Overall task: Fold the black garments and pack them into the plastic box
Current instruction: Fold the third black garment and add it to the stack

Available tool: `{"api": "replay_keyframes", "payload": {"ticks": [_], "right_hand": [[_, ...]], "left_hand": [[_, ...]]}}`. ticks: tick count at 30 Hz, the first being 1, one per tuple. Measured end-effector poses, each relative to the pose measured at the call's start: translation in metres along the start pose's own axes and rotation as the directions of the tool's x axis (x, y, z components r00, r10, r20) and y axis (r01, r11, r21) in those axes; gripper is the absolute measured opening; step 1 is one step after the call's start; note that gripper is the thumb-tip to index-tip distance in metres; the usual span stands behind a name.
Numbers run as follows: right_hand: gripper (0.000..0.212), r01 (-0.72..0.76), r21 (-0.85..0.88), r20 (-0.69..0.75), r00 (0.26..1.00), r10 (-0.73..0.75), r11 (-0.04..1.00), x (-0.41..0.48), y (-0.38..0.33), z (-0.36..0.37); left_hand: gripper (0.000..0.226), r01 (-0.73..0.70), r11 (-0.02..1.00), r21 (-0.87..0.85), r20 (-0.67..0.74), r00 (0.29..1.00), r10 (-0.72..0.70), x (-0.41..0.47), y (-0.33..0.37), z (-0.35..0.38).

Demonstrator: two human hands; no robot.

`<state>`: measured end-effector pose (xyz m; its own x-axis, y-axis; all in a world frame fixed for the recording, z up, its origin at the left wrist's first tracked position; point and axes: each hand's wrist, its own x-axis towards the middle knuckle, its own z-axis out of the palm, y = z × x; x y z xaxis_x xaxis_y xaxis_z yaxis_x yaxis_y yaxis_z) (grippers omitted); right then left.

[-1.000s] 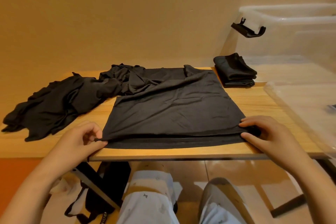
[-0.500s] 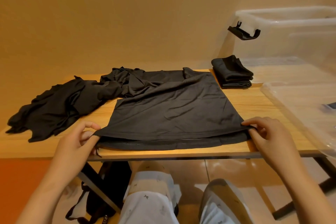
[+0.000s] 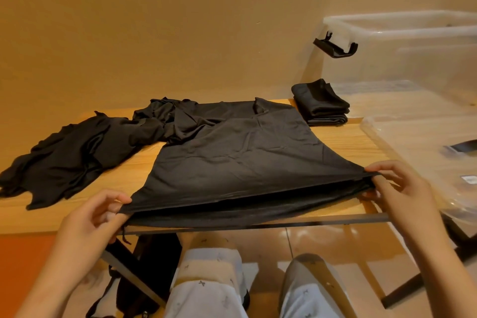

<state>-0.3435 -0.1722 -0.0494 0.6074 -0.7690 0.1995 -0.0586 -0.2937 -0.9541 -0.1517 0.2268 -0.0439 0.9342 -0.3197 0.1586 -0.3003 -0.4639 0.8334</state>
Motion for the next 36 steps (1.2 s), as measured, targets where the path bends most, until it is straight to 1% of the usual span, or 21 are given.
{"api": "replay_keyframes", "payload": {"ticks": [2, 6, 8, 11, 12, 13, 14, 15, 17, 19, 21, 22, 26, 28, 29, 31, 32, 35, 36], "right_hand": [[0.023, -0.037, 0.011, 0.026, 0.999, 0.037, 0.999, -0.003, -0.001, -0.002], [0.023, 0.015, -0.059, 0.035, 0.999, -0.013, 0.998, -0.009, 0.0, -0.003], [0.023, 0.011, -0.033, 0.03, 1.0, -0.01, 0.999, -0.01, -0.002, -0.003], [0.024, -0.032, 0.038, 0.041, 0.999, 0.031, 0.999, -0.009, -0.005, -0.005], [0.025, -0.041, 0.072, 0.044, 0.998, 0.038, 0.997, -0.009, -0.006, -0.006], [0.025, -0.041, 0.102, 0.046, 0.998, 0.036, 0.994, -0.009, -0.007, -0.007], [0.025, -0.033, 0.13, 0.047, 0.999, 0.027, 0.991, -0.009, -0.009, -0.009], [0.026, -0.023, 0.159, 0.047, 0.999, 0.016, 0.987, -0.01, -0.01, -0.01], [0.027, -0.018, 0.207, 0.048, 0.999, 0.008, 0.978, -0.01, -0.011, -0.014], [0.026, -0.04, 0.219, 0.067, 0.997, 0.026, 0.975, -0.011, -0.011, -0.015], [0.023, -0.062, 0.206, 0.091, 0.995, 0.044, 0.977, -0.012, -0.011, -0.015], [0.022, -0.065, 0.188, 0.102, 0.994, 0.047, 0.98, -0.013, -0.01, -0.015], [0.021, -0.062, 0.145, 0.141, 0.989, 0.042, 0.987, -0.015, -0.009, -0.018], [0.018, -0.07, 0.185, 0.156, 0.987, 0.041, 0.98, -0.015, -0.01, -0.02], [0.013, -0.08, 0.218, 0.169, 0.985, 0.043, 0.973, -0.016, -0.012, -0.02], [0.008, -0.099, 0.267, 0.188, 0.981, 0.049, 0.959, -0.017, -0.012, -0.022], [0.01, -0.103, 0.276, 0.191, 0.98, 0.05, 0.956, -0.016, -0.01, -0.023], [0.022, -0.127, 0.269, 0.2, 0.977, 0.074, 0.955, -0.016, -0.006, -0.028], [0.024, -0.136, 0.269, 0.211, 0.974, 0.079, 0.954, -0.016, -0.005, -0.03]], "left_hand": [[0.026, 0.028, 0.998, -0.063, 0.025, 0.999, -0.027, -0.003, 0.0, -0.002], [0.014, 0.101, 0.974, -0.202, 0.077, 0.993, -0.086, -0.006, 0.004, -0.001], [0.013, 0.103, 0.97, -0.221, 0.065, 0.994, -0.091, -0.006, 0.003, -0.001], [0.008, 0.11, 0.946, -0.305, 0.056, 0.994, -0.097, -0.005, 0.005, -0.003], [0.022, 0.116, 0.932, -0.344, 0.06, 0.993, -0.101, -0.005, 0.008, -0.005], [0.043, 0.119, 0.916, -0.382, 0.076, 0.992, -0.098, -0.005, 0.01, -0.007], [0.06, 0.127, 0.898, -0.421, 0.077, 0.992, -0.104, -0.005, 0.011, -0.009], [0.071, 0.139, 0.87, -0.473, 0.062, 0.99, -0.125, -0.005, 0.011, -0.01], [0.074, 0.173, 0.809, -0.562, 0.07, 0.984, -0.161, -0.004, 0.006, -0.012], [0.065, 0.189, 0.802, -0.567, 0.061, 0.98, -0.188, -0.004, 0.003, -0.009], [0.041, 0.232, 0.771, -0.593, 0.106, 0.972, -0.211, -0.005, 0.004, -0.007], [0.034, 0.245, 0.763, -0.598, 0.12, 0.969, -0.217, -0.006, 0.005, -0.006], [0.029, 0.245, 0.777, -0.58, 0.121, 0.969, -0.216, -0.008, 0.007, -0.005], [0.03, 0.24, 0.789, -0.566, 0.128, 0.971, -0.203, -0.009, 0.006, -0.006], [0.033, 0.239, 0.794, -0.559, 0.131, 0.971, -0.2, -0.009, 0.006, -0.005], [0.045, 0.238, 0.814, -0.53, 0.128, 0.971, -0.201, -0.009, 0.005, -0.006], [0.051, 0.24, 0.823, -0.515, 0.126, 0.971, -0.204, -0.01, 0.005, -0.007], [0.058, 0.253, 0.832, -0.494, 0.143, 0.967, -0.21, -0.013, 0.004, -0.012], [0.067, 0.258, 0.844, -0.469, 0.149, 0.966, -0.212, -0.014, 0.003, -0.013]]}}
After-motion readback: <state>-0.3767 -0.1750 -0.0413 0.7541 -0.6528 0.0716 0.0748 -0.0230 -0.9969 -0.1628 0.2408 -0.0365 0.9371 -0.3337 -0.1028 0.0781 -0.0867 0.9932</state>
